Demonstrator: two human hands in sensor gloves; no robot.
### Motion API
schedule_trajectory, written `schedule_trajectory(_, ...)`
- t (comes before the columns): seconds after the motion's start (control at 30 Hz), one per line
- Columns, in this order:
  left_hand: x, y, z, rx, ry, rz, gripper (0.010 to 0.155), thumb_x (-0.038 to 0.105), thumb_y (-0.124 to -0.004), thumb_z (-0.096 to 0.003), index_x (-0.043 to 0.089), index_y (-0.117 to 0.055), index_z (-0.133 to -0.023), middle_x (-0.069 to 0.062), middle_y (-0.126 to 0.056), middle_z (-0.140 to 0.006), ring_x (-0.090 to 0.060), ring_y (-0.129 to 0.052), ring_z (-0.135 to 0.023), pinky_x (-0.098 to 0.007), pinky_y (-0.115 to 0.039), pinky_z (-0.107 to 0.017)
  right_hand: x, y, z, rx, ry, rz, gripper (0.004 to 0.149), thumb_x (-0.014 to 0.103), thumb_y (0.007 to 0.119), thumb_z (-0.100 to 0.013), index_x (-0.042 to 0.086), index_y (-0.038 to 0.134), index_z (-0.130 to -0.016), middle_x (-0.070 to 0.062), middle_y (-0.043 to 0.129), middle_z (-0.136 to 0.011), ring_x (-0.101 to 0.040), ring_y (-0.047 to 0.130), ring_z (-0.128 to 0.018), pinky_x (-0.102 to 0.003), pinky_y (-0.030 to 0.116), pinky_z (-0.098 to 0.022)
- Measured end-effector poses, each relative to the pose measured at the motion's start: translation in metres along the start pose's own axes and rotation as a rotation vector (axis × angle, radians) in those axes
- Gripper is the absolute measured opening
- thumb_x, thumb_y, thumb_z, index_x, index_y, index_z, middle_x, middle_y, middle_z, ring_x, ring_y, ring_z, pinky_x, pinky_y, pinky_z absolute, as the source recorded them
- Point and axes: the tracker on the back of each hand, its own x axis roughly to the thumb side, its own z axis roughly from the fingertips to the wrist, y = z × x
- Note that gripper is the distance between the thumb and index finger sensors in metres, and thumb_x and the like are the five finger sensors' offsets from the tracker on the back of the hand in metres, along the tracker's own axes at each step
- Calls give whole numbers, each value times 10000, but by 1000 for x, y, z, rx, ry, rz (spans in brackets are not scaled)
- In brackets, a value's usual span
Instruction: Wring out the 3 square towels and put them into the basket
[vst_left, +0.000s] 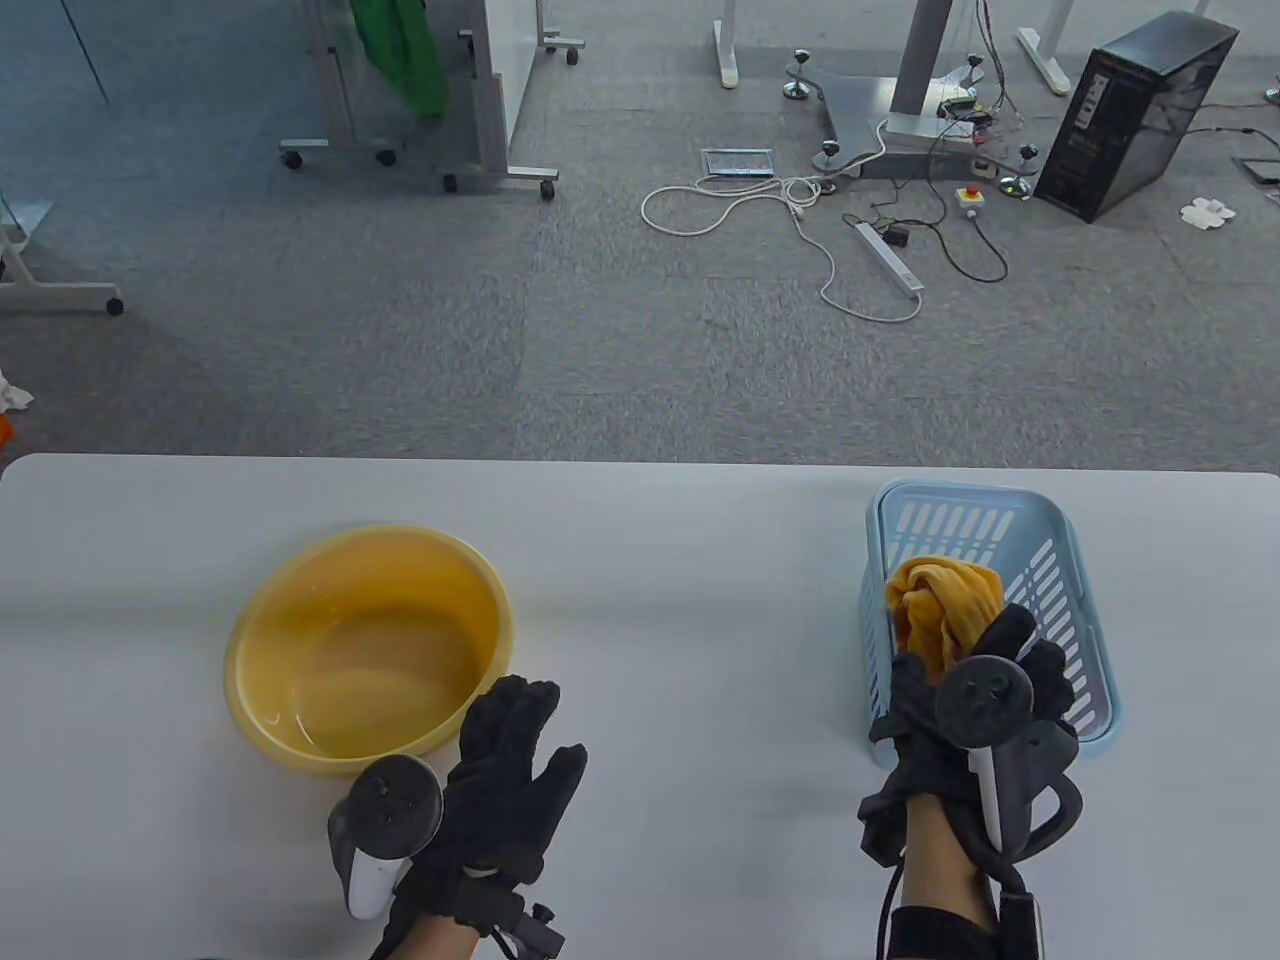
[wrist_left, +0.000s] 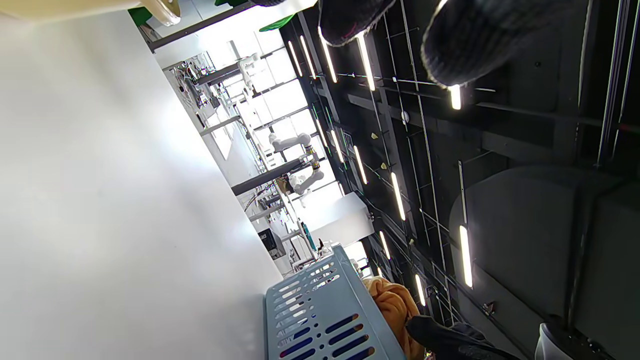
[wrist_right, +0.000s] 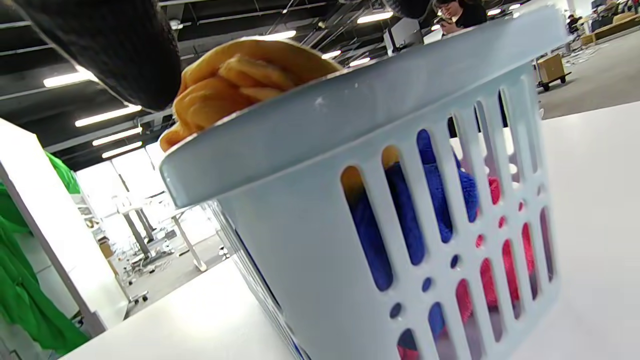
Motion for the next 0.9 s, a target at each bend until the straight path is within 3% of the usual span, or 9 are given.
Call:
schedule_trajectory(0.17, 1, 0, 0, 0, -6, -3, 751, 581, -753, -573, 233, -473, -1176, -203, -261, -1209, -501, -134, -1091, -723, -265, -705, -2, -1, 2, 36, -10, 37, 927, 531, 872, -513, 185, 292, -1148, -257, 124, -1131, -603, 216, -1001, -775, 274, -698)
schedule_trajectory(0.33, 2, 0, 1, 9, -16, -29, 755, 583, -754, -572, 235, -466, -1178, -200, -252, -1209, -497, -129, -1091, -723, -262, -706, 1, -5, 6, 22, -38, 69, 953, 538, 865, -514, 181, 249, -1147, -253, 94, -1129, -602, 181, -998, -772, 264, -699)
schedule_trajectory(0.5, 2, 1, 1, 9, -22, -19, 753, 582, -758, -571, 242, -469, -1177, -179, -258, -1216, -501, -133, -1091, -725, -263, -704, 13, -6, 17, 62, -92, -55, 970, 539, 867, -513, 181, 226, -1147, -251, 12, -1107, -601, 65, -967, -764, 206, -693)
schedule_trajectory(0.67, 6, 1, 2, 15, -40, -37, 760, 584, -759, -570, 244, -458, -1179, -185, -246, -1214, -495, -129, -1093, -725, -260, -704, 29, -6, 32, 41, -218, -72, 984, 549, 859, -515, 184, 196, -1144, -246, -7, -1102, -601, 44, -959, -767, 189, -684)
schedule_trajectory(0.9, 5, 2, 1, 0, -63, -80, 779, 605, -784, -557, 278, -457, -1184, -159, -235, -1227, -482, -108, -1103, -740, -228, -697, 49, 2, 65, 107, -443, -111, 995, 556, 869, -504, 191, 203, -1146, -233, 4, -1115, -592, 22, -961, -774, 145, -667)
